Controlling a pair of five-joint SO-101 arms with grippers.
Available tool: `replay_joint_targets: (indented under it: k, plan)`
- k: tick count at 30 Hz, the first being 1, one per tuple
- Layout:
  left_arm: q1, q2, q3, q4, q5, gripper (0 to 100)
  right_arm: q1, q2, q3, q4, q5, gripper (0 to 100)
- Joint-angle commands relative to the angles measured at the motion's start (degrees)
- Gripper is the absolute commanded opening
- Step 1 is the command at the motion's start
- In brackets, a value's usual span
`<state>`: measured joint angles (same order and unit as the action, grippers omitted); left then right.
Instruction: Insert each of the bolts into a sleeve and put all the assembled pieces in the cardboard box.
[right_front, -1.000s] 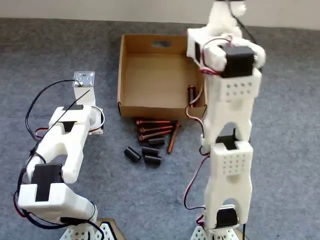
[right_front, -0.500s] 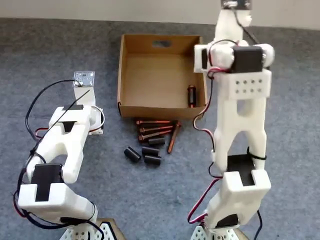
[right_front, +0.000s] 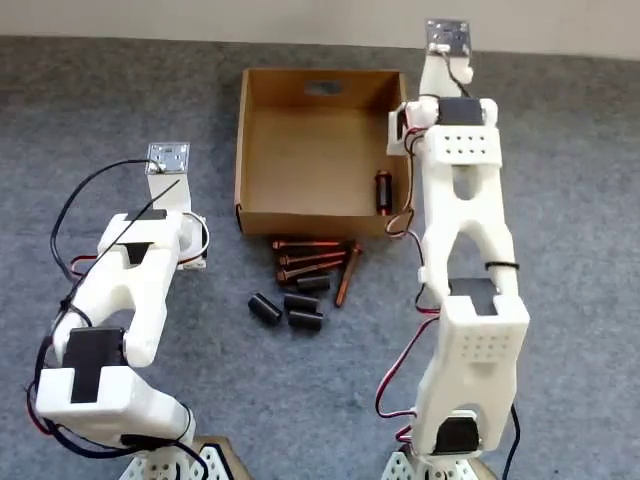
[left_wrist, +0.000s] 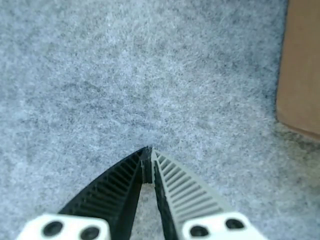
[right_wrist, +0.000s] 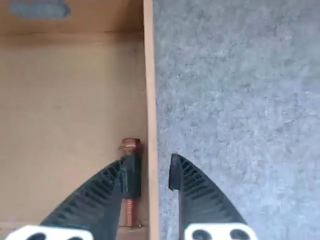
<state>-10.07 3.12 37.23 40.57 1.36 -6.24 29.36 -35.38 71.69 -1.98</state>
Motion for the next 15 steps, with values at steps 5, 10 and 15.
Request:
replay_joint_targets:
  k: [5, 10, 15]
  plan:
    - [0.66, -0.22, -1.80, -0.79, -0.44, 1, -0.13, 3.03, -0.13, -3.82, 0.00, 11.9]
    - [0.66, -0.22, -1.80, -0.79, -0.44, 1, 0.84, 6.02, -0.13, -3.82, 0.00, 11.9]
    - [0.66, -0.22, -1.80, -0.79, -0.44, 1, -0.13, 6.99, -0.04, -1.98, 0.00, 1.3]
